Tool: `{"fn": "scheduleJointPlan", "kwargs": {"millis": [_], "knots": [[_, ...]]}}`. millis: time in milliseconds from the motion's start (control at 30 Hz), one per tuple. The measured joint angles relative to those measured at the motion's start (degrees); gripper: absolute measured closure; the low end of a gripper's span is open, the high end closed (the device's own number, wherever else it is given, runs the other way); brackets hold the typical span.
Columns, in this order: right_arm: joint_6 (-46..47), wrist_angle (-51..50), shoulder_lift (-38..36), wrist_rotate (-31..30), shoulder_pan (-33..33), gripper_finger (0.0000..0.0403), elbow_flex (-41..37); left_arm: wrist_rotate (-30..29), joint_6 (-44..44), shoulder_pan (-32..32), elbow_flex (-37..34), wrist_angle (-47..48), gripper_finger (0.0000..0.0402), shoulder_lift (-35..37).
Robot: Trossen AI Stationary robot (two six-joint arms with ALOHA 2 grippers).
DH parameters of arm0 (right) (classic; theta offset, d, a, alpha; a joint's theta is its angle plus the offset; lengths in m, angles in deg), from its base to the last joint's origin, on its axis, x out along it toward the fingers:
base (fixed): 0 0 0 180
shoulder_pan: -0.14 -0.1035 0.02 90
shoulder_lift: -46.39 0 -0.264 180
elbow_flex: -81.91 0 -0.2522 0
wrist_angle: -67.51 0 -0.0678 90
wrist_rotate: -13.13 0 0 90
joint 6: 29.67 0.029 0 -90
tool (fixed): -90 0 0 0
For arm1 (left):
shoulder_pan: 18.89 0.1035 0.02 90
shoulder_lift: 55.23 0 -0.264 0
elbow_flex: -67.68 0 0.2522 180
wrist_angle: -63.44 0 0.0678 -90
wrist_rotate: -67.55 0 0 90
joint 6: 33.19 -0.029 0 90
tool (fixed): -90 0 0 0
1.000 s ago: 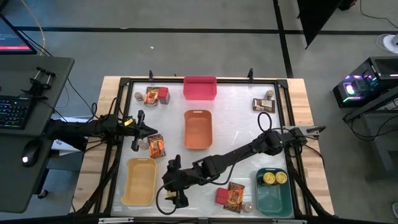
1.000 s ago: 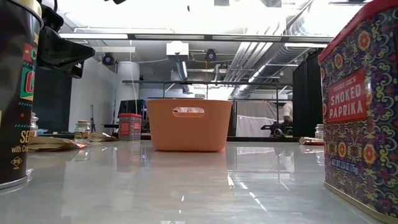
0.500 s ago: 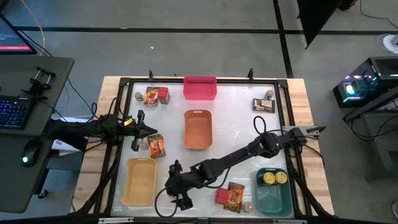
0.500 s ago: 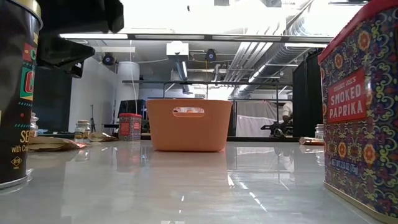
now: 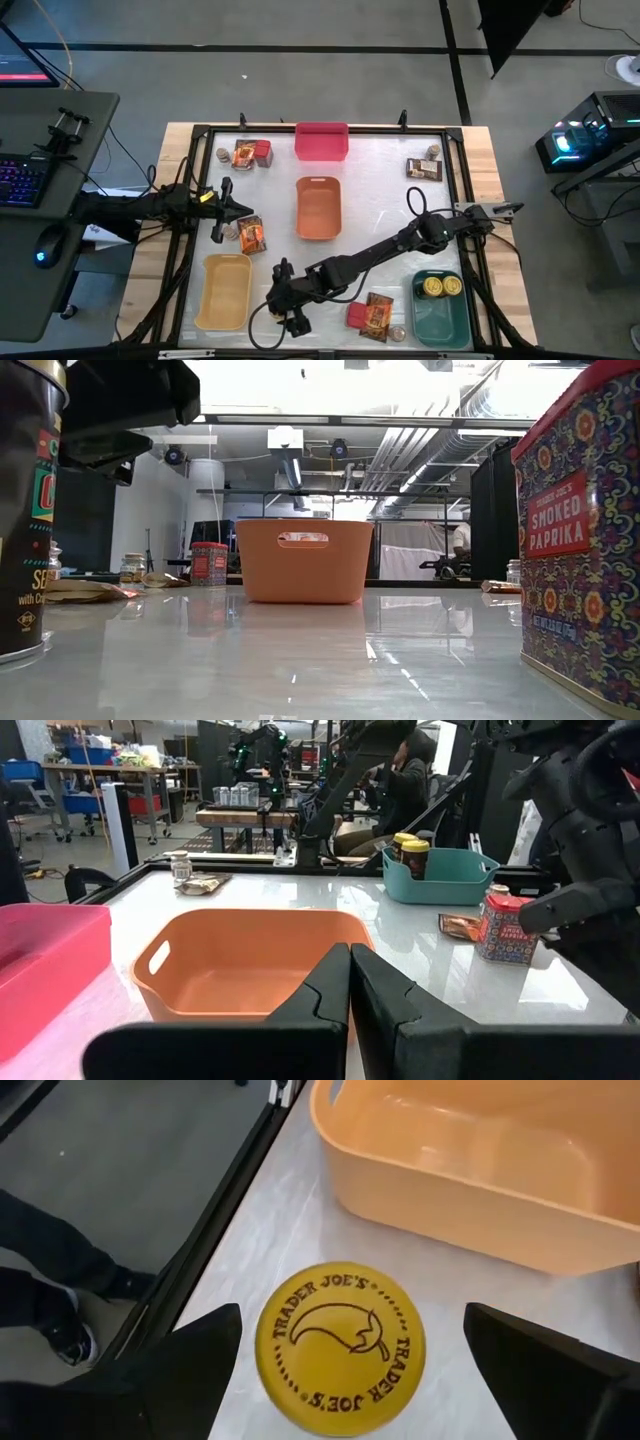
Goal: Sort spices by type
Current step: Put the yellow spice bottle into the green bin
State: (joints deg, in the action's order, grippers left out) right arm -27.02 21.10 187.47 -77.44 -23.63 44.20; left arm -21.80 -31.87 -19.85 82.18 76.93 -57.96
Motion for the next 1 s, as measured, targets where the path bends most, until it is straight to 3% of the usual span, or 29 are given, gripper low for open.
{"fn": "scheduleJointPlan", "kwargs": {"millis": [233,700,1000], "knots": [[-0.12,-1.01,0.0,-0.44,-0.13,0.009,0.0,0.0,0.0,0.0,0.0,-0.02,0.0401,0.01],[-0.24,-0.77,0.0,-0.47,-0.11,0.017,0.0,0.0,0.0,-0.01,0.0,-0.02,0.0401,-0.01],[-0.44,0.86,-0.25,-0.49,0.52,0.0174,0.02,0.0,0.0,0.01,0.0,0.0,0.0401,-0.01]]}}
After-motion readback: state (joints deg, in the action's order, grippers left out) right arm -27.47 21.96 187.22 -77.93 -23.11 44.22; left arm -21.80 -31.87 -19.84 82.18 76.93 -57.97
